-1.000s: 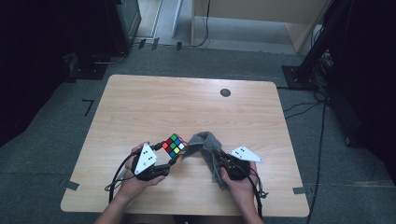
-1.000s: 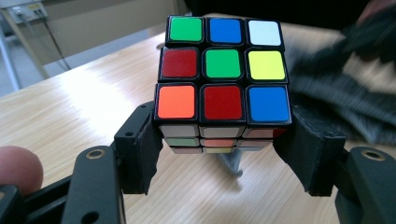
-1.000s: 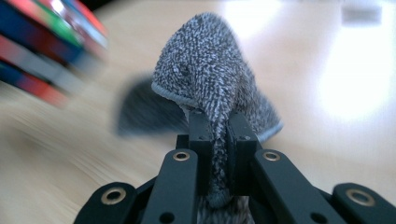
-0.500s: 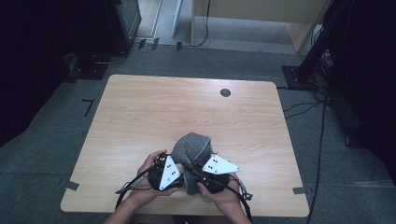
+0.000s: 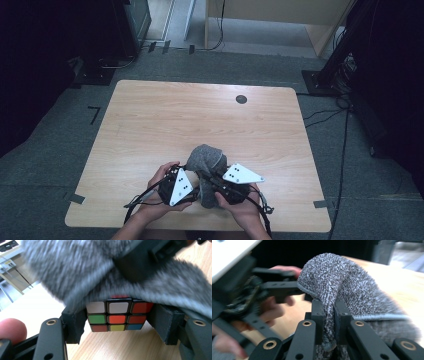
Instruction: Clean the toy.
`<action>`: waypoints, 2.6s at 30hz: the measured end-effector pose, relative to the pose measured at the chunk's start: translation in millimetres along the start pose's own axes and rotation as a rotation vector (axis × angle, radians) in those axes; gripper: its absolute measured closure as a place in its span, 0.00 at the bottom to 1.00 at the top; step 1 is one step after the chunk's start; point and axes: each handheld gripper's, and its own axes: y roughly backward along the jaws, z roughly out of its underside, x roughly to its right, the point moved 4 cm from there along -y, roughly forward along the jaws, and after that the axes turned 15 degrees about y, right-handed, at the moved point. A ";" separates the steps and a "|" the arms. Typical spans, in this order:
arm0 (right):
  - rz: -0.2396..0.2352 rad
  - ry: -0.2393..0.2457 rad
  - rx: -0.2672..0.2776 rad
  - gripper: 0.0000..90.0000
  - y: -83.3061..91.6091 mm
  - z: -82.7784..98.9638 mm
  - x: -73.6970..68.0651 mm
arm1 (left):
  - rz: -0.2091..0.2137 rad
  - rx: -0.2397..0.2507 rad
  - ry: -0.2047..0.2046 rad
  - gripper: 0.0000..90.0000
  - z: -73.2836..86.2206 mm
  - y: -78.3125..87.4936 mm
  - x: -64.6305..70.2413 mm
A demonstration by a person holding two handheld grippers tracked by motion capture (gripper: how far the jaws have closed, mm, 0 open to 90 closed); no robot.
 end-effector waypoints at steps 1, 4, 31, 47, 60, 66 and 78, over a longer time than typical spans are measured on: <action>0.030 -0.021 0.003 0.91 2.3 0.5 5.4 | 0.001 0.003 0.004 0.39 -0.4 0.4 -0.6; 0.048 -0.048 0.005 0.91 6.4 1.5 11.1 | 0.008 0.013 0.013 0.39 -1.5 1.7 -1.4; -0.067 -0.266 0.112 0.92 17.8 1.8 33.0 | 0.194 0.185 0.139 0.39 -13.9 26.3 -17.5; 0.099 -0.158 -0.095 0.84 13.7 23.8 48.6 | 0.146 0.191 0.164 0.39 -12.1 30.6 -33.2; 0.286 -0.154 -0.175 0.92 32.5 35.6 72.7 | 0.131 0.202 0.178 0.39 -12.7 33.9 -40.2; 0.087 -0.188 -0.088 0.91 46.8 5.9 63.3 | 0.134 0.214 0.190 0.39 -14.7 36.7 -42.6; 0.422 -0.090 -0.401 0.86 30.2 68.1 89.4 | 0.139 0.207 0.190 0.39 -14.4 35.4 -41.3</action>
